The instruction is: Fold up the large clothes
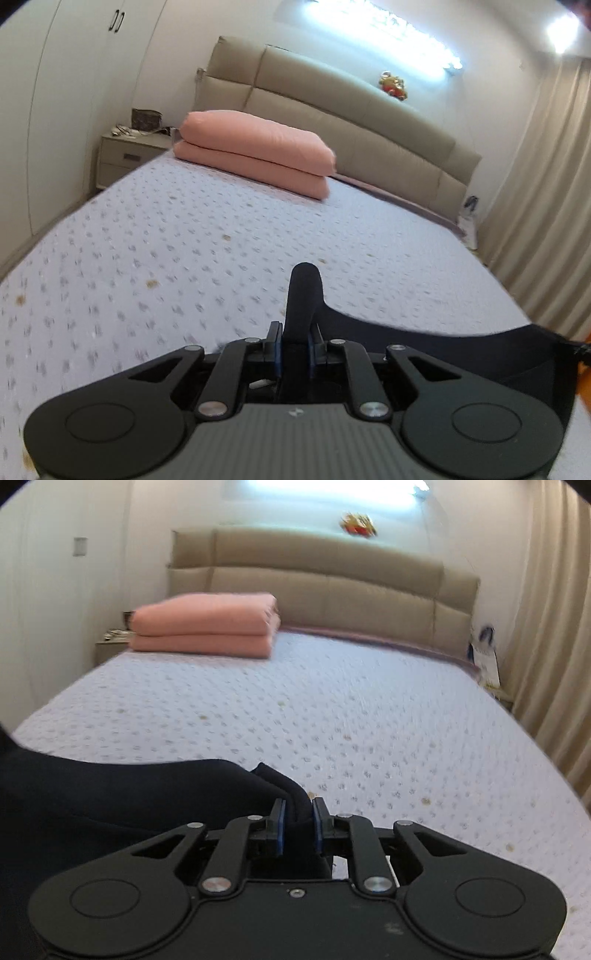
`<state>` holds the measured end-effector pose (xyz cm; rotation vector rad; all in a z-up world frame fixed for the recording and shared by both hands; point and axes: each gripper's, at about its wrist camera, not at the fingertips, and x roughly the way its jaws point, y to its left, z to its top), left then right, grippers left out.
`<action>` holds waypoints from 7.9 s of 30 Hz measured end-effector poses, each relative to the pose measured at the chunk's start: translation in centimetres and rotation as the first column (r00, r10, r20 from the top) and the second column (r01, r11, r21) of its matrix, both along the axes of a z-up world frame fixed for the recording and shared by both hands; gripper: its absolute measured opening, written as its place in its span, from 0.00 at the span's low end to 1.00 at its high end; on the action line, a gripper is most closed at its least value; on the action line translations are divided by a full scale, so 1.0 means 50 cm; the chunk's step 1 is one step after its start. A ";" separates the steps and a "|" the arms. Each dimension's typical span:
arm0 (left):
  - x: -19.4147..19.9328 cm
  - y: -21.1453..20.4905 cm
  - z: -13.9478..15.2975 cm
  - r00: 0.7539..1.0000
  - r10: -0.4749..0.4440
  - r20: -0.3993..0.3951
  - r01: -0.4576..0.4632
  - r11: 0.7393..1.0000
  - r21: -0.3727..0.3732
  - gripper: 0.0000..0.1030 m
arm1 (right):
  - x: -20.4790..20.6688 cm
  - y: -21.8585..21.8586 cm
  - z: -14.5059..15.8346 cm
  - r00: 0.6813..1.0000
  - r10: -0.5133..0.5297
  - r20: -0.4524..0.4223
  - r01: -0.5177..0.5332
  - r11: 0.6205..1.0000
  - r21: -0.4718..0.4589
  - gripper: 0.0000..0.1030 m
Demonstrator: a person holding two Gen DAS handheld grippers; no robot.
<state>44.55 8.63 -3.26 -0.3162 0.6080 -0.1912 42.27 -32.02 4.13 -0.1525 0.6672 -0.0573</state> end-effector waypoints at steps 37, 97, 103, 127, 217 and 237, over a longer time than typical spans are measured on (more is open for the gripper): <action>-0.205 0.067 -0.208 0.888 0.107 -0.447 -0.090 0.994 0.058 0.23 | -0.070 0.325 -0.216 0.891 0.281 -0.357 -0.232 0.957 0.175 0.11; -0.098 -0.124 -0.077 0.920 -0.380 -0.098 0.256 0.769 -0.585 0.19 | -0.112 0.111 -0.285 0.883 0.275 -0.380 -0.044 0.856 0.516 0.15; -0.044 -0.362 -0.016 0.869 -0.490 -0.066 0.381 0.749 -0.542 0.19 | -0.118 -0.111 -0.195 0.940 0.082 -0.331 0.071 0.902 0.426 0.20; -0.090 -0.581 -0.068 0.923 -0.264 -0.280 0.225 0.961 -0.163 0.33 | 0.079 -0.296 -0.216 0.915 0.173 -0.365 0.107 0.768 0.632 0.67; -0.148 -0.515 -0.168 0.804 -0.495 -0.330 0.379 0.854 -0.357 0.06 | -0.196 -0.205 -0.263 0.790 0.238 -0.565 -0.044 0.941 0.335 0.29; -0.081 -0.528 -0.172 0.813 -0.515 -0.273 0.436 0.848 -0.301 0.07 | 0.213 -0.155 -0.260 0.945 0.209 -0.251 -0.176 0.973 0.147 0.27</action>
